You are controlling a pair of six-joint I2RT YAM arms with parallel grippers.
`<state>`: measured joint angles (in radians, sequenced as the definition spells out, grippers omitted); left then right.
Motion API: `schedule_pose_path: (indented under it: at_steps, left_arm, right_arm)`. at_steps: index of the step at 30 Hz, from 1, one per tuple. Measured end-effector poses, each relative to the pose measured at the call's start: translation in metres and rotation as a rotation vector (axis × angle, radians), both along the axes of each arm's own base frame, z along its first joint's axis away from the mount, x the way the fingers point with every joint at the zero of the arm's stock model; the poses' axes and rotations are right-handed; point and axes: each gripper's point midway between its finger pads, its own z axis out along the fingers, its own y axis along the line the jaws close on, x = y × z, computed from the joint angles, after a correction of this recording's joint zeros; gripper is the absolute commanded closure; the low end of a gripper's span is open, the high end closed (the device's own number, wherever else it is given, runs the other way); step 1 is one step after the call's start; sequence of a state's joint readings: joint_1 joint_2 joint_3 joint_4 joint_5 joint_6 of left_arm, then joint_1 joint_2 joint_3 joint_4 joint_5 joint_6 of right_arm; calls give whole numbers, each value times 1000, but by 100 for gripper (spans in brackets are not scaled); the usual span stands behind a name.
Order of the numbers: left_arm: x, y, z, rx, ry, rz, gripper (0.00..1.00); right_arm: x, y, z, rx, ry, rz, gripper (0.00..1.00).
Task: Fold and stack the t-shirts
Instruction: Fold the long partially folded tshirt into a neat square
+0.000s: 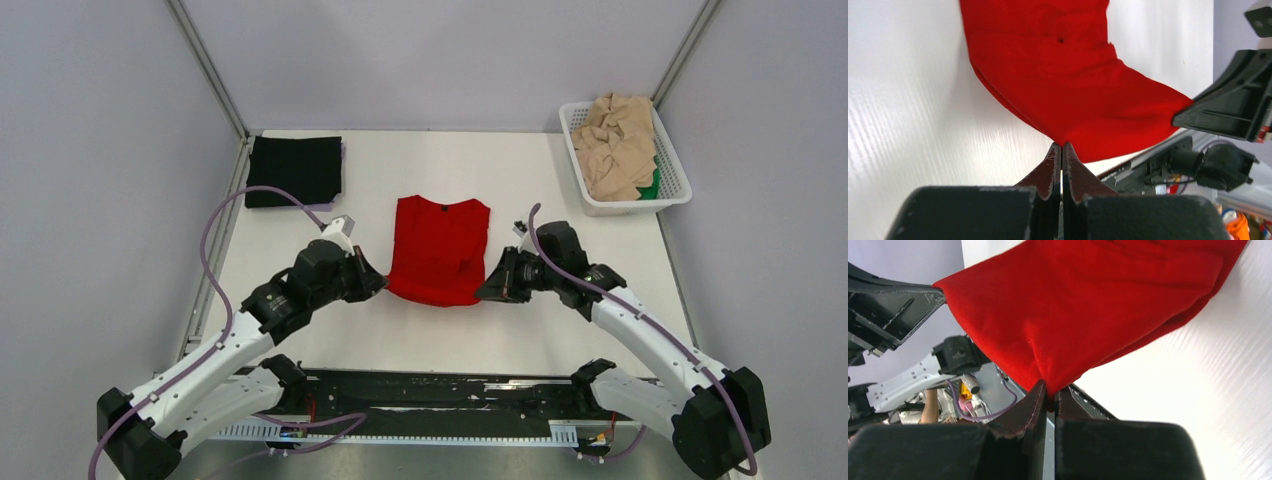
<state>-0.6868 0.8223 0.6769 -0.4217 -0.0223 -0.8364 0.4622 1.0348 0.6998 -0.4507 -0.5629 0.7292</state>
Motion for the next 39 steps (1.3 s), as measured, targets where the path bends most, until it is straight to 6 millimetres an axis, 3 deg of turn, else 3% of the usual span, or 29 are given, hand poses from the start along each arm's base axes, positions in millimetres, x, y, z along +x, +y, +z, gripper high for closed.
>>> schedule_pose_path:
  at_steps: [6,16,24,36,38,39]
  left_arm:
    - [51,1,27,12,-69,90,100]
    - [121,6,25,31,-75,155,100]
    - [174,6,3,65,-33,174,100]
    - [245,-2,-56,65,95,157,100]
    - [257,-4,-67,69,111,158,87]
    - [261,-5,-72,74,118,159,70]
  right_arm:
    - [51,-8,14,14,-1,-53,100]
    - [116,-21,19,49,26,-83,100]
    - [164,-24,-3,49,82,-100,100]
    - [224,-31,-40,-6,107,-171,92]
    - [237,-33,-49,-23,109,-188,84]
    - [243,-34,-54,-31,111,-196,74]
